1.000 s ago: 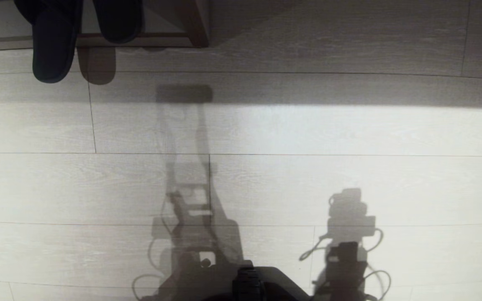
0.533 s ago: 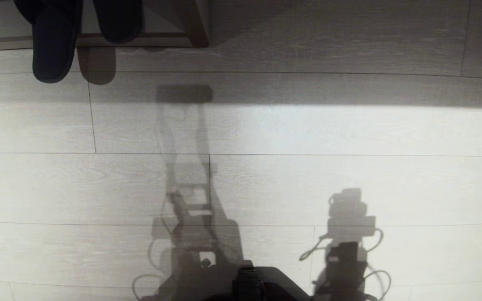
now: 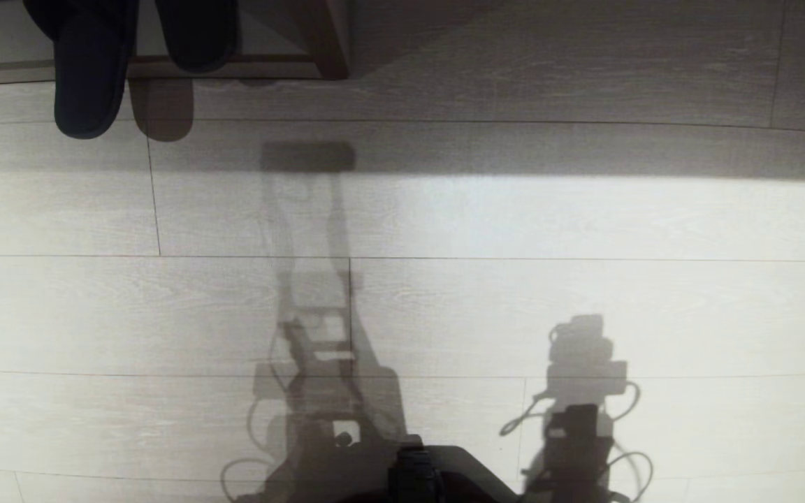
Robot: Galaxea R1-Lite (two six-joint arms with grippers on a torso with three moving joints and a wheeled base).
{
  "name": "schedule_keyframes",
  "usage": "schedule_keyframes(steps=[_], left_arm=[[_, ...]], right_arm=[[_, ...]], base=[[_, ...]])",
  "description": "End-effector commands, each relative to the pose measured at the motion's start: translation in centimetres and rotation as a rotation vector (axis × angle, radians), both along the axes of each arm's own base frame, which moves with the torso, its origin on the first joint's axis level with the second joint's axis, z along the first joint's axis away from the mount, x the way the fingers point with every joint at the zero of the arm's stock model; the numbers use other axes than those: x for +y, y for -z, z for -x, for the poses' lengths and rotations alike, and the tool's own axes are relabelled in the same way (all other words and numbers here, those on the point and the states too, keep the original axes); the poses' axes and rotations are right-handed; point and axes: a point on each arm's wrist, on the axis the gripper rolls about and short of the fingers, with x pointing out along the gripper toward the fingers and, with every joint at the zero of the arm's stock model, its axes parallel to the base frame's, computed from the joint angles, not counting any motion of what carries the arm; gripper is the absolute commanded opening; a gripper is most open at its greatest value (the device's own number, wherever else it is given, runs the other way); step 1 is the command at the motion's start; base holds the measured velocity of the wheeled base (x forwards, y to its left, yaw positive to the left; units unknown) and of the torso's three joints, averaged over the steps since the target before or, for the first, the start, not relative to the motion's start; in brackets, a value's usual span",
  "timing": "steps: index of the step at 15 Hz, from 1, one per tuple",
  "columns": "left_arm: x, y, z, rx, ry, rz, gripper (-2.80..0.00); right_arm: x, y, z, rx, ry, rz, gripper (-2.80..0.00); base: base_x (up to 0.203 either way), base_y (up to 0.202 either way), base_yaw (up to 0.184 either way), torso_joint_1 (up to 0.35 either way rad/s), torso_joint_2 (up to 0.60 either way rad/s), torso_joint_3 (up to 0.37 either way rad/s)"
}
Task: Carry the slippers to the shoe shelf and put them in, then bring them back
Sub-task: Pick up the slippers in the shoe cabinet
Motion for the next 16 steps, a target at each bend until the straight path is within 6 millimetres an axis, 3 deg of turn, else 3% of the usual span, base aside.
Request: schedule_keyframes(steps=[1, 16], left_arm=[[0.0, -0.01, -0.03, 0.004, 0.0, 0.0, -2.8], [0.0, -0.01, -0.03, 0.004, 0.0, 0.0, -2.8]], right_arm=[[0.0, 0.0, 0.01, -0.002, 0.0, 0.0, -2.8], [0.0, 0.0, 0.01, -0.002, -0.001, 0.0, -2.8]], base=[[0.0, 0.0, 0.0, 0.0, 0.0, 0.0], [0.0, 0.0, 0.0, 0.0, 0.0, 0.0]])
